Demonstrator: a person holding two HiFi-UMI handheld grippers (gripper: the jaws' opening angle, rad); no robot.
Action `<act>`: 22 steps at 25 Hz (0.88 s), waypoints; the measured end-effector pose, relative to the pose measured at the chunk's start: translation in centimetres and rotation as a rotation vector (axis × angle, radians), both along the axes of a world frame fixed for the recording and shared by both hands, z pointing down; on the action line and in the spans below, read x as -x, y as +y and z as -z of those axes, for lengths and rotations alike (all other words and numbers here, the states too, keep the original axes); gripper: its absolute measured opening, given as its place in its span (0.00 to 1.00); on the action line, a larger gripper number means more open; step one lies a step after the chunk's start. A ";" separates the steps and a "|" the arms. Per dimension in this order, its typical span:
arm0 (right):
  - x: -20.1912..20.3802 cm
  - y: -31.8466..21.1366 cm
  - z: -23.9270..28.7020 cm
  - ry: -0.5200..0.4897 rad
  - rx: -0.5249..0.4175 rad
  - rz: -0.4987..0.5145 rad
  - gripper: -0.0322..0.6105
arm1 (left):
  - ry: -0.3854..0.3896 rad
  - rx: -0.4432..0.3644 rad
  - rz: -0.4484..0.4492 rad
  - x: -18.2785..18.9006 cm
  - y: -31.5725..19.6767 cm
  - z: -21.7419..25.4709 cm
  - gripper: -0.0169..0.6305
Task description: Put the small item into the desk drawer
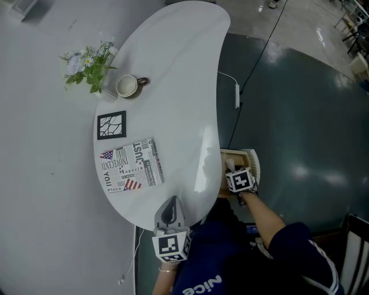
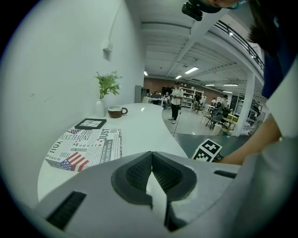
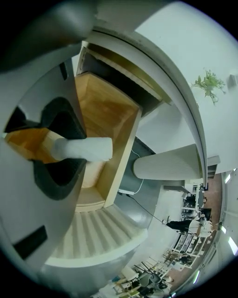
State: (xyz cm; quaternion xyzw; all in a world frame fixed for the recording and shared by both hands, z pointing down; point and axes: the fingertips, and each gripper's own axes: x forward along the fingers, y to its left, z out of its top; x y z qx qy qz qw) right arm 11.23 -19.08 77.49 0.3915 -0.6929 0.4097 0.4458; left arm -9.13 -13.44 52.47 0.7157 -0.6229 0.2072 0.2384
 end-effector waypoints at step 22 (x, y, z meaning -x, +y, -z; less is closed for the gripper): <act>1.3 -0.1 -5.1 -0.019 0.159 -0.081 0.26 | -0.038 0.075 0.017 -0.5 2.6 -1.8 0.03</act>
